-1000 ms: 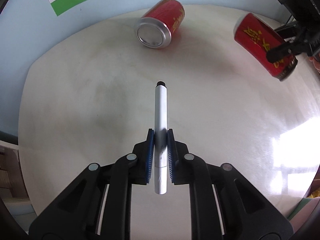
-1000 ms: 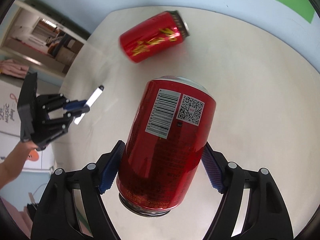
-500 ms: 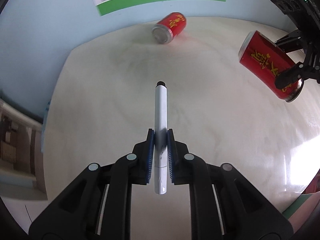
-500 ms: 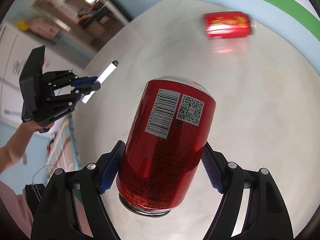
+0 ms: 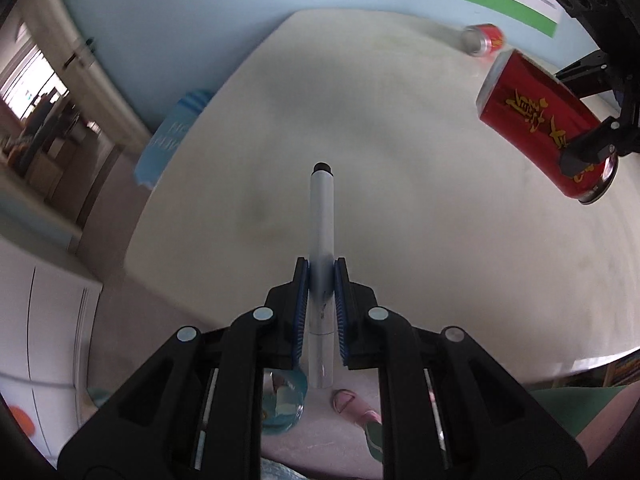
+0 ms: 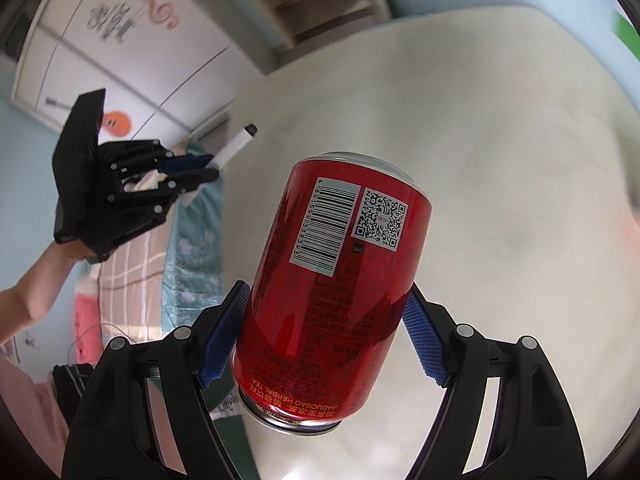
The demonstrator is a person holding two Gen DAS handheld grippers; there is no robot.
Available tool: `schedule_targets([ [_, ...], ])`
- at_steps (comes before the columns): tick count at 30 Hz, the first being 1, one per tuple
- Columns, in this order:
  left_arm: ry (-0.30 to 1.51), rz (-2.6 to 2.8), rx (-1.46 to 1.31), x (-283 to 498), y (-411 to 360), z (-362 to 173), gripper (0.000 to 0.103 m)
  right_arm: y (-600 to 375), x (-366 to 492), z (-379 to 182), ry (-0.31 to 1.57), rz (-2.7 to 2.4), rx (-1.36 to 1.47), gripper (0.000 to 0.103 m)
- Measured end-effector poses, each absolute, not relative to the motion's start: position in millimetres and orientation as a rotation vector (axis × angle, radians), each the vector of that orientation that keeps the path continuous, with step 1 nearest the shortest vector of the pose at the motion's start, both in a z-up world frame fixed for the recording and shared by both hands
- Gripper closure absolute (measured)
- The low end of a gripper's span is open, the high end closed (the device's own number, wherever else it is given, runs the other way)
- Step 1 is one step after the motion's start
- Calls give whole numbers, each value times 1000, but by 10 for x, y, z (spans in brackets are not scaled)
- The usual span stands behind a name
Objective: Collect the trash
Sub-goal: 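Lift the marker and red can and carry them toward the teal bin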
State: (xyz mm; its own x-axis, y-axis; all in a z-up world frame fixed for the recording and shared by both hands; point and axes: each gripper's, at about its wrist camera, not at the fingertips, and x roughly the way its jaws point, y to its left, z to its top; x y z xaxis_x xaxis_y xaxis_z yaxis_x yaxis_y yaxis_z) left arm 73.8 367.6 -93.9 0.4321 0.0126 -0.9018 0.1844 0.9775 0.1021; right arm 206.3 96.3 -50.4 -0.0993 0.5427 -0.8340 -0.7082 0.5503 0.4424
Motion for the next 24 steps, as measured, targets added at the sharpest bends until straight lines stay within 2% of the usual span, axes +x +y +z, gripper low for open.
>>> schedule_targets([
  [7, 1194, 35, 82, 210, 4939, -1229, 91, 2723, 1730, -548, 1299, 1251, -239, 28],
  [12, 1310, 120, -31, -243, 5791, -1809, 91, 3860, 1281, -894, 1353, 1366, -305, 28],
  [17, 1420, 147, -144, -587, 6340, -2639, 91, 4774, 969, -1768, 1475, 1388, -366, 27],
  [24, 1539, 138, -297, -862, 6813, -4114, 92, 5594, 831, -3625, 1721, 1303, -447, 27],
])
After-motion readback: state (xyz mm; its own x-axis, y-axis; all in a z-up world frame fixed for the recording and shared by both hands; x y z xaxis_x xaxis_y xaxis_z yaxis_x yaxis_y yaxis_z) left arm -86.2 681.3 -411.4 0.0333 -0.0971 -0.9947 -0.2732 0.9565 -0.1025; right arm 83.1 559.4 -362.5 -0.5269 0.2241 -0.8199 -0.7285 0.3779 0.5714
